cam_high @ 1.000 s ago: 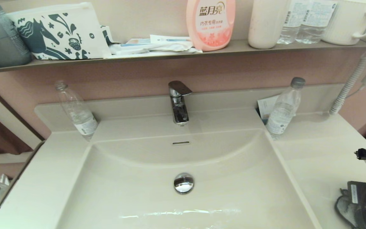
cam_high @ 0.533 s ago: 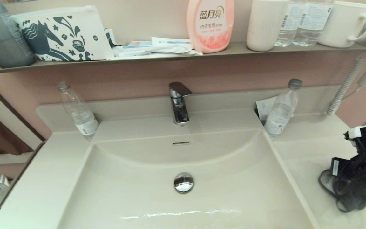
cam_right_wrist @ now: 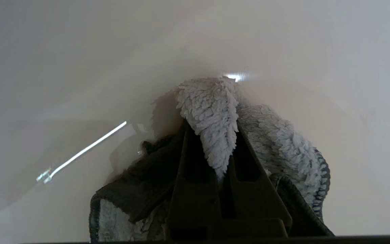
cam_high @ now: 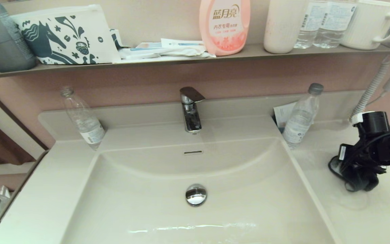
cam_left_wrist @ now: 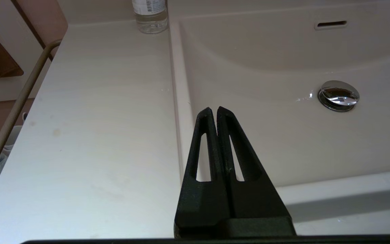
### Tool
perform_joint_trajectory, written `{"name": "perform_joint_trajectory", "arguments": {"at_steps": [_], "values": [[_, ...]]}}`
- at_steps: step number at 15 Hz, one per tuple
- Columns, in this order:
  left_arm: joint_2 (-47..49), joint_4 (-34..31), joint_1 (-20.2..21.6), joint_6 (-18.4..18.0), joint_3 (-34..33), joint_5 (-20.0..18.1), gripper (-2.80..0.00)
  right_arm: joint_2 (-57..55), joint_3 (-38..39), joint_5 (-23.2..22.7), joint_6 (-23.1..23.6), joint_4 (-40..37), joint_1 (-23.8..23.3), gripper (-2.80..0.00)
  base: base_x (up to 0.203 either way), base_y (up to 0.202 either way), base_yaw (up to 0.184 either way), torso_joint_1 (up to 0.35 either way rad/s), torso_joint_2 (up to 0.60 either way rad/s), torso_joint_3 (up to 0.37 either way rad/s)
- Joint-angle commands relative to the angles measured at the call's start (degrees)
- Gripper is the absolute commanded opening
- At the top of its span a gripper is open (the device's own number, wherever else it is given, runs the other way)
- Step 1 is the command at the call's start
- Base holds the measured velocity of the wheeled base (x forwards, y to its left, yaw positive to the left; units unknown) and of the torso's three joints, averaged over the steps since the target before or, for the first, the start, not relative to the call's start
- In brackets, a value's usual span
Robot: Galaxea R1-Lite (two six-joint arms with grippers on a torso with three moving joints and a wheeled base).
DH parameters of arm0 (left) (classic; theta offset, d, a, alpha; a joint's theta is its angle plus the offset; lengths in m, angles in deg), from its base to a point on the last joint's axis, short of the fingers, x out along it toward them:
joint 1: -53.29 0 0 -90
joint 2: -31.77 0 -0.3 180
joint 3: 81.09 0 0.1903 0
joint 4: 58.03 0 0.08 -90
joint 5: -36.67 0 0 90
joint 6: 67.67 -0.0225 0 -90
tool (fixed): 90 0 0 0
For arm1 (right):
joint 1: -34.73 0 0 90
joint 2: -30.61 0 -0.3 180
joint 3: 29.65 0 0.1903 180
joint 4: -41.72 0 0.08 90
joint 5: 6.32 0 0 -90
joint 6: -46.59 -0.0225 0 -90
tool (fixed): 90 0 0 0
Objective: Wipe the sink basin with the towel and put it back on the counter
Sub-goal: Wipe the sink
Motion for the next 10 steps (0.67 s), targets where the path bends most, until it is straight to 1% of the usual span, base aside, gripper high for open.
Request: {"name": "perform_joint_trajectory", "arguments": {"at_steps": [1,4,5,8,10], "values": [[0.01,0.02,0.01,-0.02,0.0,0.04,-2.8,-1.11,-3.08,0.62,-0.03,-1.01,-1.71,-2.8,0.0,0.0,0.0,0.0,0.0,0.0],[0.01,0.02,0.01,-0.02,0.0,0.03,-2.8,0.31,-6.55,0.95,0.4,-6.07,-7.03,-2.8,0.0,0.0,0.0,0.0,0.0,0.0],[0.01,0.02,0.01,-0.02,0.0,0.03,-2.8,1.36,-7.0,0.91,1.2,-7.22,-8.84,-2.8,0.0,0.0,0.0,0.0,0.0,0.0],[0.01,0.02,0.01,-0.02,0.0,0.03,-2.8,5.56,-6.7,0.6,4.66,-11.01,-14.11,-2.8,0.0,0.0,0.0,0.0,0.0,0.0],[0.01,0.02,0.01,-0.02,0.0,0.03,-2.8,8.95,-4.73,-0.2,5.88,-15.5,-15.36,-2.8,0.0,0.0,0.0,0.0,0.0,0.0]]}}
